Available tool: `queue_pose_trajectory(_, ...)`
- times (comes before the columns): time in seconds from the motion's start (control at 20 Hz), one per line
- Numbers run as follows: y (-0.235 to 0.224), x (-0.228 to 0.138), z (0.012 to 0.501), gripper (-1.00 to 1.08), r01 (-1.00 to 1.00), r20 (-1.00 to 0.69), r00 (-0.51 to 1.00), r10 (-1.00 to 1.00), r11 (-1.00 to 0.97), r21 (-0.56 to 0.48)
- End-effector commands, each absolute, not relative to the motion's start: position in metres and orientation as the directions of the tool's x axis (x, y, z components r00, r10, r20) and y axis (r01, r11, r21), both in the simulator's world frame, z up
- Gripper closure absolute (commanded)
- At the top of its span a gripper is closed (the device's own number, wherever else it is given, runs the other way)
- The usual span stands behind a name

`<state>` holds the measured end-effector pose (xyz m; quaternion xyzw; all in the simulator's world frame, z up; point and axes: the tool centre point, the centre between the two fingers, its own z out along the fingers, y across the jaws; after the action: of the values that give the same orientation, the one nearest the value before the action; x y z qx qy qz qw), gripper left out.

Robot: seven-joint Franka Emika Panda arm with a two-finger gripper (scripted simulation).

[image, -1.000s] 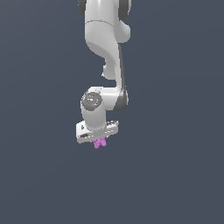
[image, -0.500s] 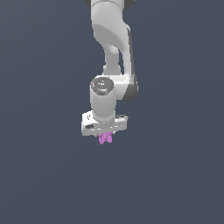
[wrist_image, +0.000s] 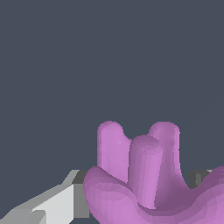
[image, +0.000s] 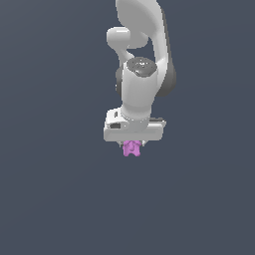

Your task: Pick up the object and move it to a goal position.

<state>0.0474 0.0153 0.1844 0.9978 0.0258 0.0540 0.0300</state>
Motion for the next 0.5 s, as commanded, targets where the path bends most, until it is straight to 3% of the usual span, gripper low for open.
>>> queue_pose_trajectory(0.0,0.028,0.049,0.204,1.08,0.011,0.121,0.992,0.019,-0.998,0.069)
queue_pose_trajectory(0.45,0.072,0.055,0.272,1.08,-0.118,0.176,0.979,-0.101,-0.989,0.089)
